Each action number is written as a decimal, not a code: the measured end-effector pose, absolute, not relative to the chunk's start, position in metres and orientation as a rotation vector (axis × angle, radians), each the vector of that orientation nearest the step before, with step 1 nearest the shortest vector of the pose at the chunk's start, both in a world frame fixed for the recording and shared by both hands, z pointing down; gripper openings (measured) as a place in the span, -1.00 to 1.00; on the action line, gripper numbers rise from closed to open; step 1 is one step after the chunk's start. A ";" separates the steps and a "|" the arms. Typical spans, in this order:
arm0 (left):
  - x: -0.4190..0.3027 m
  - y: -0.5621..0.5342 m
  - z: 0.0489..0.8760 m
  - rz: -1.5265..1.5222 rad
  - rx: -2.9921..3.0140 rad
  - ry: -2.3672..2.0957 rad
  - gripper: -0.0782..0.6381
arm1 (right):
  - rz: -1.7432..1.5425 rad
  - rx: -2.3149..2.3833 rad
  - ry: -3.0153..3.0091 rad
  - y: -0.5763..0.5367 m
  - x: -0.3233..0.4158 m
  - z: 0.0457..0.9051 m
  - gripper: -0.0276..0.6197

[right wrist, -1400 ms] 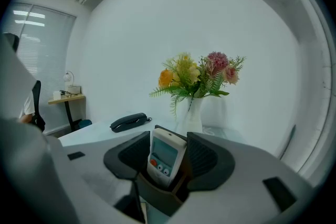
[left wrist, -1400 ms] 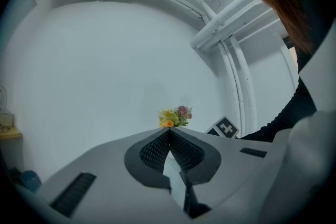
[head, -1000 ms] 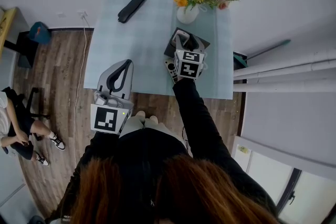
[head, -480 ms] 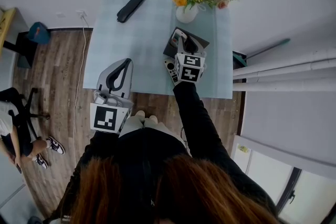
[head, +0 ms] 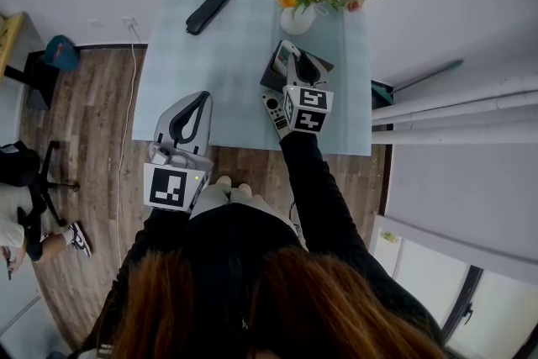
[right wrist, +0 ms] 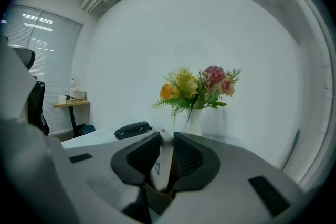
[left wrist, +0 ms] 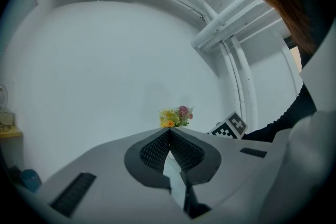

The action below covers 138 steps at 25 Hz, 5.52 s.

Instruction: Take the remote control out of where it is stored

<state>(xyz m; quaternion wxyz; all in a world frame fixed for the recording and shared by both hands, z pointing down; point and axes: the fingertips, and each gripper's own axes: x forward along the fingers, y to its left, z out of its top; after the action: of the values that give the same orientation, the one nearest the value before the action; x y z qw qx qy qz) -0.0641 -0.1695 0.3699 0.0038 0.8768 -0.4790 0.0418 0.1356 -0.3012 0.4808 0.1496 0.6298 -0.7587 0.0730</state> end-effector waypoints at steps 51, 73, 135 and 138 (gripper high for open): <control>-0.065 -0.157 0.364 0.075 2.735 -1.544 -0.77 | 0.136 1.552 -2.595 -0.204 0.076 0.404 -0.65; -0.085 -0.153 0.365 0.096 2.692 -1.625 -0.77 | 0.400 1.261 -2.617 -0.169 0.015 0.489 -0.65; -0.094 -0.148 0.372 0.106 2.660 -1.653 -0.77 | 0.374 1.277 -2.490 -0.248 0.030 0.562 -0.87; -0.093 -0.148 0.371 0.115 2.659 -1.651 -0.77 | 0.335 1.282 -2.516 -0.246 0.027 0.548 -0.87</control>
<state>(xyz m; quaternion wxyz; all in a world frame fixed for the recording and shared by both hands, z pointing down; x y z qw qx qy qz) -0.0931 -0.1479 0.3714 0.0048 0.8489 -0.5273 0.0367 0.0271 -0.2458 0.5482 0.1484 0.4457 -0.8751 0.1164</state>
